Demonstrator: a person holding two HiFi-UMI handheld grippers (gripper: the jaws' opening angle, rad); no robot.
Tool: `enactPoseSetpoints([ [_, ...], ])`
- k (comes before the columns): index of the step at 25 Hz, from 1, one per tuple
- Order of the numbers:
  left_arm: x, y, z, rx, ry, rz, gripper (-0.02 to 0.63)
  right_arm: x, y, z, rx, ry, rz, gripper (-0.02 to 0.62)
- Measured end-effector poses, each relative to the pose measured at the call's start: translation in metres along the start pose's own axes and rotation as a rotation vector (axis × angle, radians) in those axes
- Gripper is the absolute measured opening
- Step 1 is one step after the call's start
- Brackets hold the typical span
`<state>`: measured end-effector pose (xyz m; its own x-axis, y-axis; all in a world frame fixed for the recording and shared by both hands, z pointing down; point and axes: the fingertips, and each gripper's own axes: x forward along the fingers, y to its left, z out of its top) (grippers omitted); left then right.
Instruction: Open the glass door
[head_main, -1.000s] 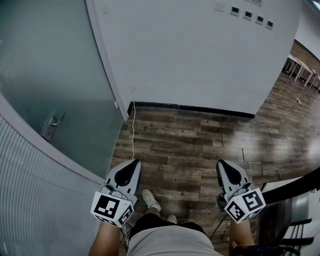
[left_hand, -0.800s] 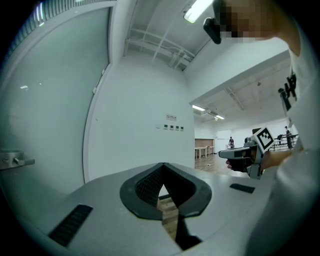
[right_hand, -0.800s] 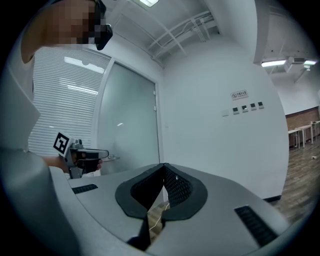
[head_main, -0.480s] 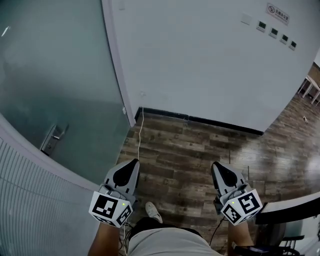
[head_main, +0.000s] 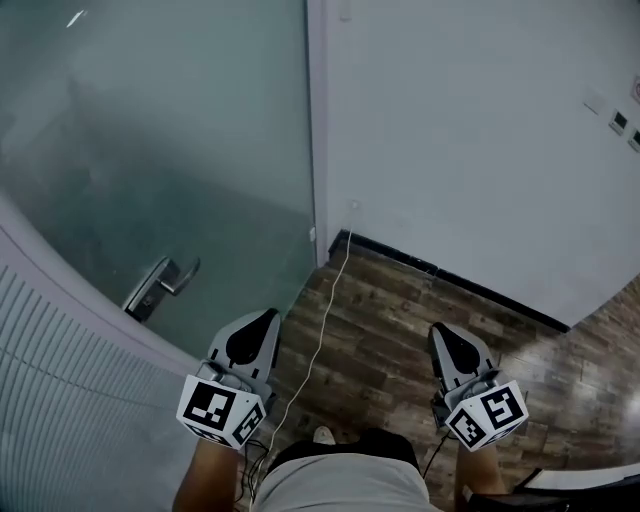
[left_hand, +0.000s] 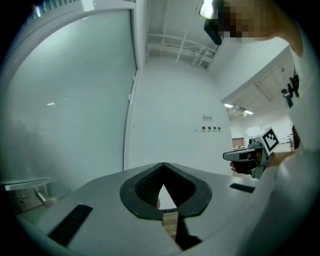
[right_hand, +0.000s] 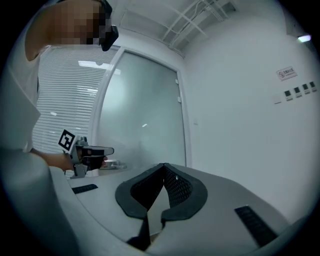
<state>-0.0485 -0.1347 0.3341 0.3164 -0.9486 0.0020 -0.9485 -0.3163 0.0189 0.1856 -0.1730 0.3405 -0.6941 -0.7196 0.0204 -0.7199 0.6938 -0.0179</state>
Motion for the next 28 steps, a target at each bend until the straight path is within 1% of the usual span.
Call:
enactPoseSetpoints([
  [5, -0.019, 0.059, -0.001, 0.004, -0.001, 0.139, 0.0, 0.075, 0.02, -0.001, 0.007, 0.001, 0.132, 0.0],
  [7, -0.03, 0.085, 0.001, -0.003, -0.005, 0.217, 0.0, 0.11, 0.034, 0.005, -0.005, -0.003, 0.21, 0.0],
  [10, -0.049, 0.115, 0.005, -0.01, -0.007, 0.352, 0.0, 0.161, 0.056, 0.011, -0.014, -0.004, 0.355, 0.0],
  [14, -0.058, 0.148, 0.006, -0.018, -0.015, 0.476, 0.0, 0.214, 0.079, 0.01, -0.02, 0.005, 0.493, 0.002],
  [19, -0.071, 0.174, 0.012, -0.023, -0.004, 0.656, 0.0, 0.283, 0.11, 0.017, -0.015, 0.028, 0.691, 0.001],
  [23, -0.089, 0.19, 0.013, -0.036, -0.015, 0.805, 0.0, 0.32, 0.144, 0.012, -0.035, 0.055, 0.857, 0.0],
  [25, -0.096, 0.192, 0.012, -0.031, -0.016, 0.861, 0.0, 0.333, 0.159, 0.005, -0.048, 0.065, 0.925, 0.001],
  [28, -0.106, 0.19, 0.012, -0.02, -0.01, 0.923, 0.0, 0.345, 0.182, -0.005, -0.046, 0.096, 1.011, 0.002],
])
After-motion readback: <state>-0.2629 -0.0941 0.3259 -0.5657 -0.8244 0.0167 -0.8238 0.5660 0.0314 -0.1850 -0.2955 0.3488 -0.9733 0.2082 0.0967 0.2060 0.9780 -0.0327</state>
